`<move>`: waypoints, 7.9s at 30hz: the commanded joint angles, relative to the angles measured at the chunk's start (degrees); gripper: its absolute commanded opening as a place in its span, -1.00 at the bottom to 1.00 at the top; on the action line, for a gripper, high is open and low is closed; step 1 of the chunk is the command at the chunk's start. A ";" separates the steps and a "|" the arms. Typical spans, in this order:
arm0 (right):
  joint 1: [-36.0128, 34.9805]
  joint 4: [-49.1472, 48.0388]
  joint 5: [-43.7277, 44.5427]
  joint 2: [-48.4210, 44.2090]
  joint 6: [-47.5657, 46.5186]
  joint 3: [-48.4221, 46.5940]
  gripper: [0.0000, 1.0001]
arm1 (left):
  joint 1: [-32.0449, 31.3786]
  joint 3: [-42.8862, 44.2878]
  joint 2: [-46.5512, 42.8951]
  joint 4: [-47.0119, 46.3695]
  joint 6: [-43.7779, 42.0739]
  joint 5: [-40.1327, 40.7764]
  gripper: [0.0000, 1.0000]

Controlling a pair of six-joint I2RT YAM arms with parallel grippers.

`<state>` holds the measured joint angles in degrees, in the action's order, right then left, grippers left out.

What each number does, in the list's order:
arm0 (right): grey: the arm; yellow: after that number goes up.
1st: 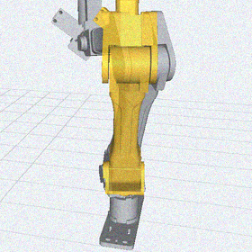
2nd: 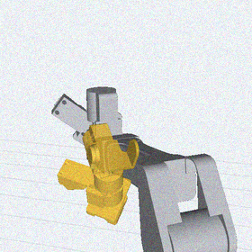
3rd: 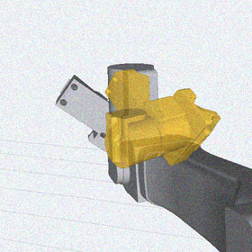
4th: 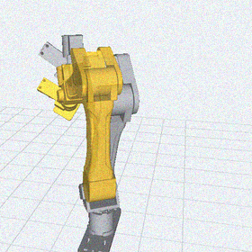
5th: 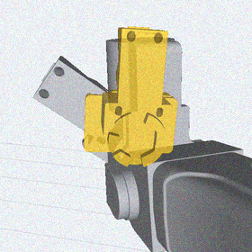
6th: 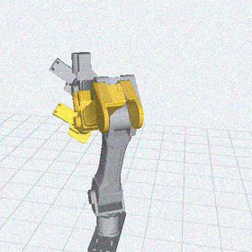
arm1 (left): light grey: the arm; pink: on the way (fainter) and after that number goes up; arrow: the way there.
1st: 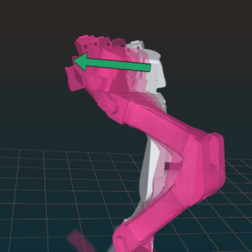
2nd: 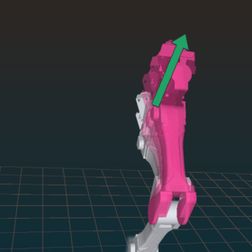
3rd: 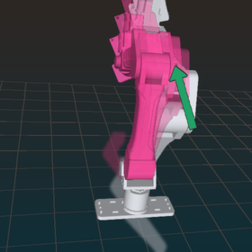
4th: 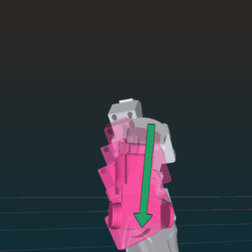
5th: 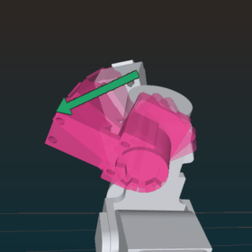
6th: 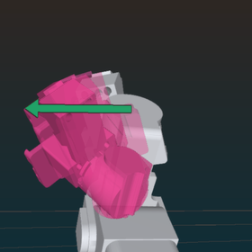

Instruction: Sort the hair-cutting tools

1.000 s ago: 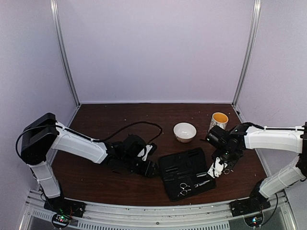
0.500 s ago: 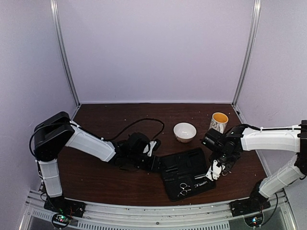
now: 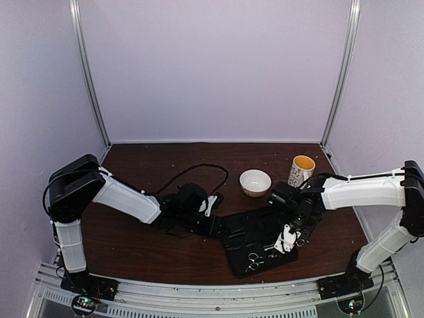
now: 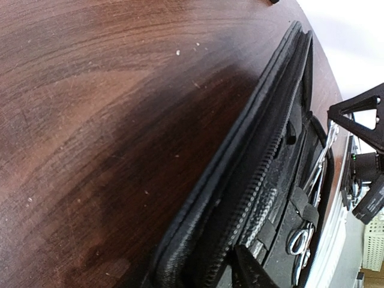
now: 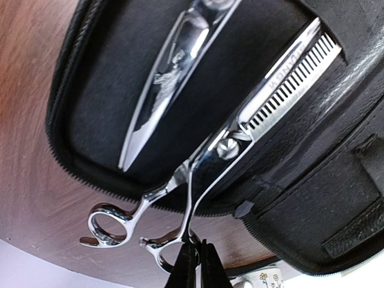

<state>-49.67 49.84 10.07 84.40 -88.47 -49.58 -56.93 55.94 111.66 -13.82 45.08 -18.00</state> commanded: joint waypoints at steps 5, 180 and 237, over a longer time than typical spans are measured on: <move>-2.20 -4.38 -2.61 1.33 1.02 -1.65 -1.00 | 0.53 1.07 0.92 -3.10 -0.22 -1.31 -0.21; 15.52 -12.95 -27.33 -1.01 52.95 -8.67 -0.33 | 16.01 13.44 -16.58 45.09 -25.71 30.20 -0.01; 12.36 -9.37 -31.27 1.42 50.43 -8.80 -0.35 | 20.13 17.82 -0.30 45.43 -32.09 4.01 0.22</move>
<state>-36.86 39.70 -20.71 85.25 -37.45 -58.46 -33.69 79.37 116.09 34.22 10.83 -13.72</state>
